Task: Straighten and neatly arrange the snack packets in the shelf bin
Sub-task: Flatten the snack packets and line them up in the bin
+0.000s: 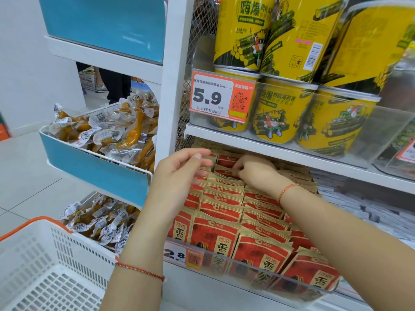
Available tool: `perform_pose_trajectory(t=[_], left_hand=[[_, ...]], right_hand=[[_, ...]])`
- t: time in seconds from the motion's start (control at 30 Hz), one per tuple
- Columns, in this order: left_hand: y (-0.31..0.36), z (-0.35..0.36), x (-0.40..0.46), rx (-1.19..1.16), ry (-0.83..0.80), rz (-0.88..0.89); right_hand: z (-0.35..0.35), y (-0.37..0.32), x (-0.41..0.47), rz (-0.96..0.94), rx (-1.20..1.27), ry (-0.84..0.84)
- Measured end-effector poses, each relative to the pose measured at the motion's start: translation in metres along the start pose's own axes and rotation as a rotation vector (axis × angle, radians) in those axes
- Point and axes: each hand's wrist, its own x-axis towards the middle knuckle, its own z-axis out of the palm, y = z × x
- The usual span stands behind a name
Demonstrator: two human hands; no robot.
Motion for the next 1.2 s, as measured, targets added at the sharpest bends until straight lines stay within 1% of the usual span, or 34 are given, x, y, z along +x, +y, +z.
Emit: perform_pose_trajectory(t=[0.17,0.33,0.47,0.57,0.63,0.7,0.77,0.87,0.97,1.07,1.13,1.2], left_hand=[[0.001,-0.004,0.0,-0.003,0.001,-0.005],[0.001,-0.006,-0.002,0.003,0.002,-0.016],[0.001,-0.005,-0.005,0.017,-0.004,-0.027],[0.001,-0.004,-0.007,0.021,-0.006,-0.015],[0.005,-0.002,-0.01,0.01,-0.06,0.027],[0.012,0.003,-0.014,-0.042,-0.157,0.07],[0.016,0.006,-0.017,-0.082,-0.213,0.081],[0.012,0.009,-0.016,-0.057,-0.205,0.08],[0.009,0.01,-0.014,-0.096,-0.18,0.014],[0.008,0.01,-0.013,-0.112,-0.196,-0.046],[0.005,0.01,-0.012,-0.119,-0.214,-0.075],[0.002,0.01,-0.01,-0.143,-0.241,-0.112]], right_hand=[[-0.003,0.002,-0.029,-0.082,0.128,0.192],[-0.005,0.002,-0.083,-0.209,0.131,0.36],[-0.018,0.005,-0.105,-0.331,0.215,0.544],[-0.031,0.002,-0.11,-0.438,0.274,0.718],[-0.042,-0.001,-0.109,-0.482,0.32,0.796],[-0.054,-0.007,-0.107,-0.504,0.392,0.833],[-0.065,-0.013,-0.105,-0.503,0.504,0.825],[-0.071,-0.021,-0.102,-0.474,0.735,0.704],[-0.065,-0.027,-0.098,-0.446,1.042,0.599],[-0.054,-0.027,-0.094,-0.37,1.319,0.496],[-0.045,-0.024,-0.091,-0.329,1.408,0.437],[-0.038,-0.021,-0.09,-0.34,1.43,0.418]])
